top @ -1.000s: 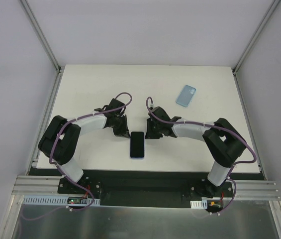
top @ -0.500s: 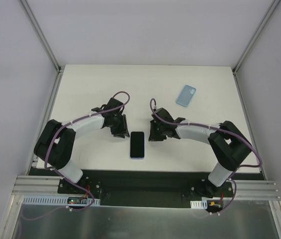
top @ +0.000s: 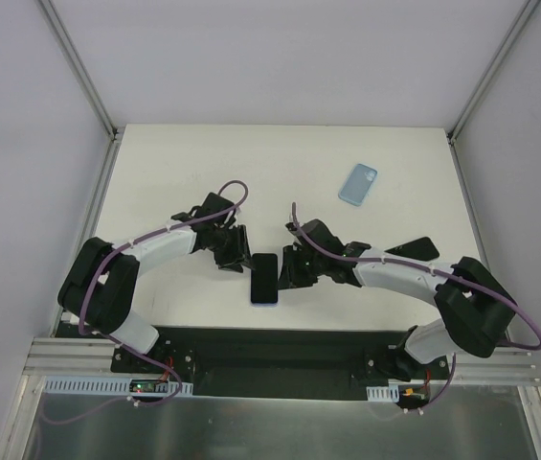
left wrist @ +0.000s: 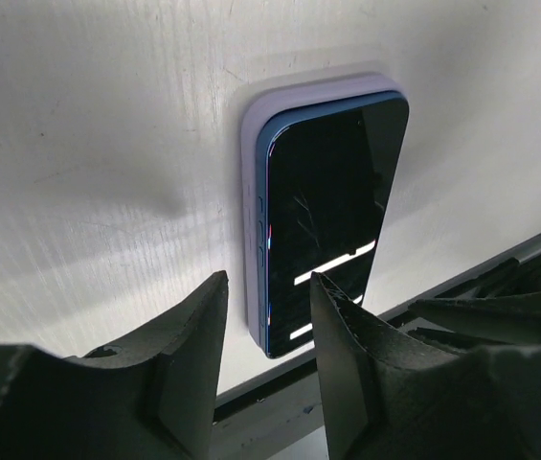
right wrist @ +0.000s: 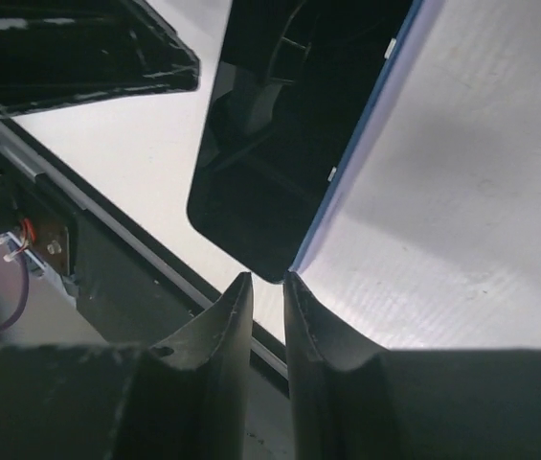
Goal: Put the phone into the phone case
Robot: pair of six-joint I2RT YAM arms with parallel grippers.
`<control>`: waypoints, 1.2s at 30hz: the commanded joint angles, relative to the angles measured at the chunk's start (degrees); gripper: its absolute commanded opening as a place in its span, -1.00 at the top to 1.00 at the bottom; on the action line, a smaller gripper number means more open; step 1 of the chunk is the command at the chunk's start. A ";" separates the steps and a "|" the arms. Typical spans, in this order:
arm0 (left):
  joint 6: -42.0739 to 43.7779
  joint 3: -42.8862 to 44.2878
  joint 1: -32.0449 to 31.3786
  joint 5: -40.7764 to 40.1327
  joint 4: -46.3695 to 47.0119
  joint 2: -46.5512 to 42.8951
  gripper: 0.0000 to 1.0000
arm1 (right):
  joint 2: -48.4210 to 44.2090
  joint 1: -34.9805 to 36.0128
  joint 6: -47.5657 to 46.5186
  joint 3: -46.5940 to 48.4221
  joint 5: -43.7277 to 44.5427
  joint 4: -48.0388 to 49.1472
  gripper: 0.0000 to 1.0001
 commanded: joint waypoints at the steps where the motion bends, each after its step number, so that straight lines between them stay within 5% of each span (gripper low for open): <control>1: -0.95 -1.39 -0.60 2.56 1.63 -0.91 0.23 | 0.59 0.98 1.32 -0.87 -2.61 4.35 0.58; 9: -0.43 -3.50 -1.92 -0.24 2.86 -1.08 0.20 | 8.85 1.06 4.57 -0.87 -3.14 4.88 0.61; 19: 0.01 -3.33 -2.10 0.45 3.13 2.25 0.28 | 3.77 1.07 3.52 0.62 1.08 0.66 0.56; 29: 1.07 -1.13 -2.19 1.60 3.92 5.42 0.48 | 2.34 -0.43 1.23 1.33 3.63 3.21 -0.39; 33: 0.89 -1.04 -2.19 1.86 3.92 5.60 0.47 | 3.75 -0.96 0.53 1.33 2.31 5.32 -0.50; 36: 1.07 -0.35 -1.84 0.20 2.43 4.63 0.24 | 4.45 -1.31 -0.87 1.24 1.78 6.71 -0.53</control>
